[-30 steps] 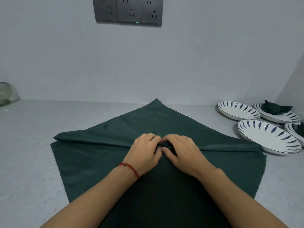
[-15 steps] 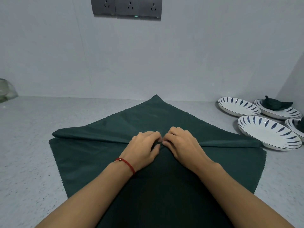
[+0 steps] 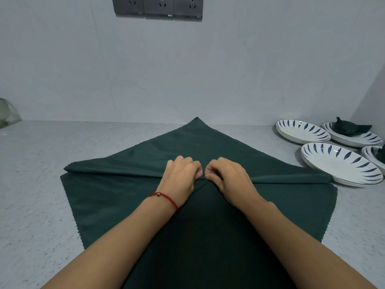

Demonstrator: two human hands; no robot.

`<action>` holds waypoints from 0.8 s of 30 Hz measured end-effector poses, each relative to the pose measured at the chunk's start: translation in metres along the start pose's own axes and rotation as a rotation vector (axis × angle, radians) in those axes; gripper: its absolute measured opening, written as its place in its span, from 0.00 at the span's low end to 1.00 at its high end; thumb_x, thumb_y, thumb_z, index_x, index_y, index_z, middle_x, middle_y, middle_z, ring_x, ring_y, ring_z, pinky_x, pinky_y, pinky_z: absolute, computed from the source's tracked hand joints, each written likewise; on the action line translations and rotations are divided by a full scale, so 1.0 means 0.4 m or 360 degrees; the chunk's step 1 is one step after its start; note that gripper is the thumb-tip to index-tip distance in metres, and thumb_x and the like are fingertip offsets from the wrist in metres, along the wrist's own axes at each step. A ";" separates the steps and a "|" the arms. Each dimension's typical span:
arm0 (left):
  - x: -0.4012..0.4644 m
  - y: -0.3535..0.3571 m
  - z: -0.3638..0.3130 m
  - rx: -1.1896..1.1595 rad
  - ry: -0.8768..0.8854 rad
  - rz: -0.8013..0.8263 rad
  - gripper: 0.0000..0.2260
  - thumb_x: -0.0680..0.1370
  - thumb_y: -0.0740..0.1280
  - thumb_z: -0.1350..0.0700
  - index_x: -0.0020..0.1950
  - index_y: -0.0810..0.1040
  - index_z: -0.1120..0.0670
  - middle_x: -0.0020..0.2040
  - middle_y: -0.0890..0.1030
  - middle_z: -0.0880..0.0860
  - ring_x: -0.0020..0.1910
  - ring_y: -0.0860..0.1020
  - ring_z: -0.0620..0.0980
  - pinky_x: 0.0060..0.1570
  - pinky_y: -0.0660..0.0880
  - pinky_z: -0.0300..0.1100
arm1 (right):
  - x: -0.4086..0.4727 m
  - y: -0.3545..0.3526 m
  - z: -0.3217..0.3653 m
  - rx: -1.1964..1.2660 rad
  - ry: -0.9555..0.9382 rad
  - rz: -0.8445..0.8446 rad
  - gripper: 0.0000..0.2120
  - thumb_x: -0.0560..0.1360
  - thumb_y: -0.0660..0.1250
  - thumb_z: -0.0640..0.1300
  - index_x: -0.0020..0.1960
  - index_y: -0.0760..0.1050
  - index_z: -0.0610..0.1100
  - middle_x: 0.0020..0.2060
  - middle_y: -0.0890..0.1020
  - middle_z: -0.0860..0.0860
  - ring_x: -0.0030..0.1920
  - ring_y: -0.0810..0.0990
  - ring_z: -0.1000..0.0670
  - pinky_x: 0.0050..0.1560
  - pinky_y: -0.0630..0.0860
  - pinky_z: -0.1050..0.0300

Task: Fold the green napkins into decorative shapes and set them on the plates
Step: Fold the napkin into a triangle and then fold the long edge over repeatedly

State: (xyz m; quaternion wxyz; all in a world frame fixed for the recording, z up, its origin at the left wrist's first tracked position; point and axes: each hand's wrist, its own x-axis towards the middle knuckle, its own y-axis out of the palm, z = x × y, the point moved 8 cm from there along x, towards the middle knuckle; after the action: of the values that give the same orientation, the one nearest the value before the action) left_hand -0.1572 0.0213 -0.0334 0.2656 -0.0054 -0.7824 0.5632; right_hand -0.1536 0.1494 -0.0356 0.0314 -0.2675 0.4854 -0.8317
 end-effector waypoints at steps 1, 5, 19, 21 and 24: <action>0.000 -0.004 0.001 -0.0018 0.0009 -0.0012 0.05 0.82 0.62 0.56 0.46 0.73 0.49 0.42 0.74 0.46 0.46 0.69 0.50 0.45 0.61 0.44 | 0.002 0.000 -0.001 -0.0019 -0.0001 -0.0001 0.04 0.79 0.67 0.48 0.45 0.74 0.53 0.39 0.72 0.56 0.41 0.72 0.53 0.41 0.73 0.52; -0.004 -0.015 -0.001 -0.0004 0.0037 -0.0035 0.07 0.82 0.61 0.54 0.45 0.73 0.48 0.40 0.73 0.46 0.44 0.68 0.49 0.44 0.60 0.44 | 0.001 -0.011 0.022 -0.0219 -0.0166 -0.0086 0.04 0.79 0.68 0.47 0.46 0.78 0.49 0.42 0.74 0.54 0.41 0.72 0.49 0.41 0.70 0.51; -0.003 -0.017 -0.022 0.0097 0.0122 -0.0032 0.08 0.82 0.61 0.56 0.47 0.78 0.50 0.47 0.69 0.46 0.49 0.68 0.50 0.44 0.55 0.43 | 0.024 0.024 0.015 -0.0460 -0.0062 0.0044 0.10 0.84 0.59 0.49 0.50 0.76 0.49 0.46 0.74 0.53 0.49 0.71 0.48 0.48 0.68 0.50; 0.002 -0.013 -0.022 0.0127 0.0112 -0.0016 0.07 0.80 0.61 0.60 0.45 0.76 0.50 0.45 0.66 0.46 0.49 0.68 0.50 0.43 0.54 0.43 | 0.025 0.029 0.002 -0.0430 0.0058 0.0080 0.11 0.84 0.56 0.52 0.51 0.75 0.50 0.48 0.74 0.54 0.51 0.70 0.49 0.52 0.68 0.50; 0.007 -0.001 -0.018 0.0138 0.0080 0.0071 0.07 0.79 0.61 0.60 0.46 0.71 0.49 0.45 0.66 0.45 0.50 0.68 0.50 0.44 0.56 0.43 | 0.019 0.010 0.021 -0.0473 -0.0004 -0.0044 0.09 0.83 0.59 0.53 0.49 0.75 0.51 0.46 0.75 0.55 0.49 0.71 0.48 0.49 0.66 0.50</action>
State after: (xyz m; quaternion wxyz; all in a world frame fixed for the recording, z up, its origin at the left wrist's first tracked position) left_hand -0.1566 0.0283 -0.0303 0.2724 -0.0255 -0.7501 0.6021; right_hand -0.1570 0.1383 -0.0323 -0.0194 -0.2770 0.5995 -0.7507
